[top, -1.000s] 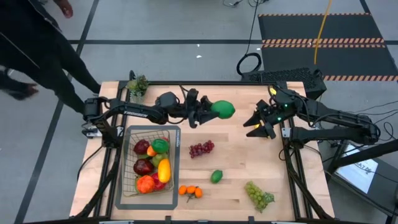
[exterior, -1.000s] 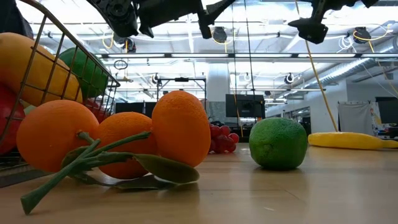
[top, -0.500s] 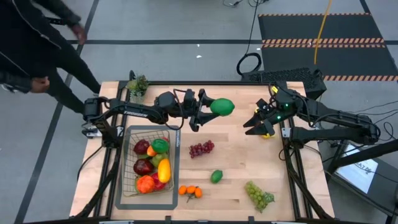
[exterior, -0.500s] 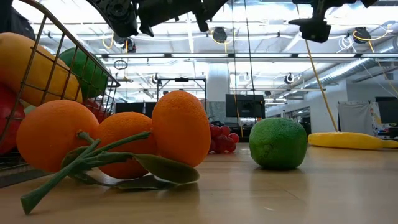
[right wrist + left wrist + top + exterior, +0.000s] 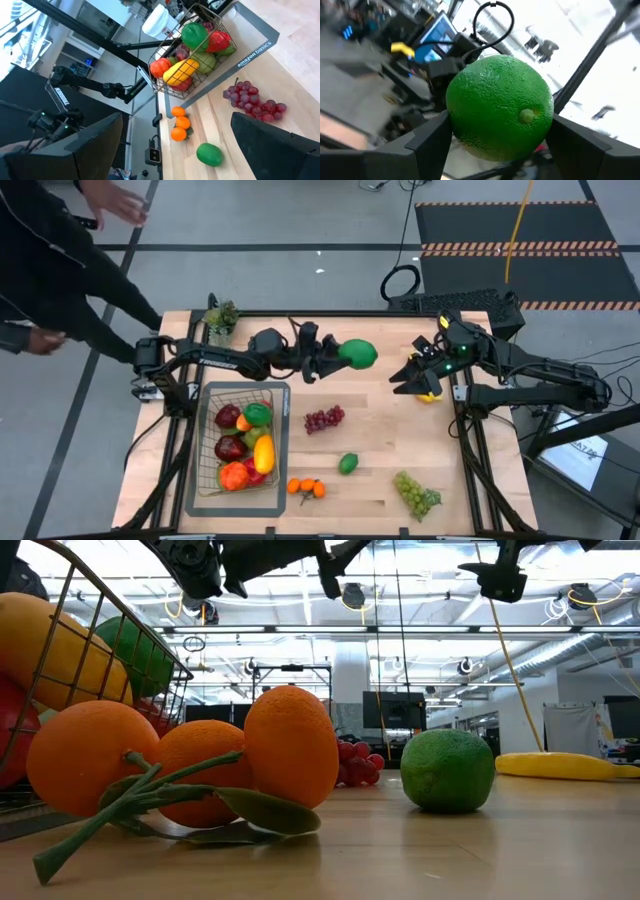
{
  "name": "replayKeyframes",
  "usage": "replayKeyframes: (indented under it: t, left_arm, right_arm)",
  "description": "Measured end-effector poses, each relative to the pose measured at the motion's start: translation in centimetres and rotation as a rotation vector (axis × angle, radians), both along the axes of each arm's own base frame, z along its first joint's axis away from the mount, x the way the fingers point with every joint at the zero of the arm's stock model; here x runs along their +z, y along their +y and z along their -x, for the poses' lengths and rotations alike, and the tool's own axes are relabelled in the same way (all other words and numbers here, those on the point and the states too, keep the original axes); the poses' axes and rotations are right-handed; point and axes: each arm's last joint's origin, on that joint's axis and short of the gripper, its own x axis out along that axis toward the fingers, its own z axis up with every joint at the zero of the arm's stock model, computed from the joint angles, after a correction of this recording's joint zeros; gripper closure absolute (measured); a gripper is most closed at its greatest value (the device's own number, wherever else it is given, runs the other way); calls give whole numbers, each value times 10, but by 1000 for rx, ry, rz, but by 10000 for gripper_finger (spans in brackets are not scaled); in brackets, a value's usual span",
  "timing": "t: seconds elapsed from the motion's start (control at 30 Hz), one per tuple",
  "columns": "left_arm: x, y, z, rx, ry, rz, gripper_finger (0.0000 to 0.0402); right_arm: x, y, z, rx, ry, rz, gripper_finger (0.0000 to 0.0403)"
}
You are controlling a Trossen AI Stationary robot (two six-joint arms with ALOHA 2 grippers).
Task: Build produce basket
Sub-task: Put the top green lime into the wire basket
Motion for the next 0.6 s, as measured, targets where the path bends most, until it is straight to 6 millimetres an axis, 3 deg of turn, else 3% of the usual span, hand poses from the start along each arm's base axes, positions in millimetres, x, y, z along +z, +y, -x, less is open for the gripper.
replayKeyframes:
  t: [0.27,0.6]
  left_arm:
    - [0,0,0,-141,62,341,108]
    - [0,-11,-1,-287,125,610,108]
  right_arm:
    - [2,-1,-1,-30,-18,8,35]
    - [2,-4,-2,-112,-24,86,35]
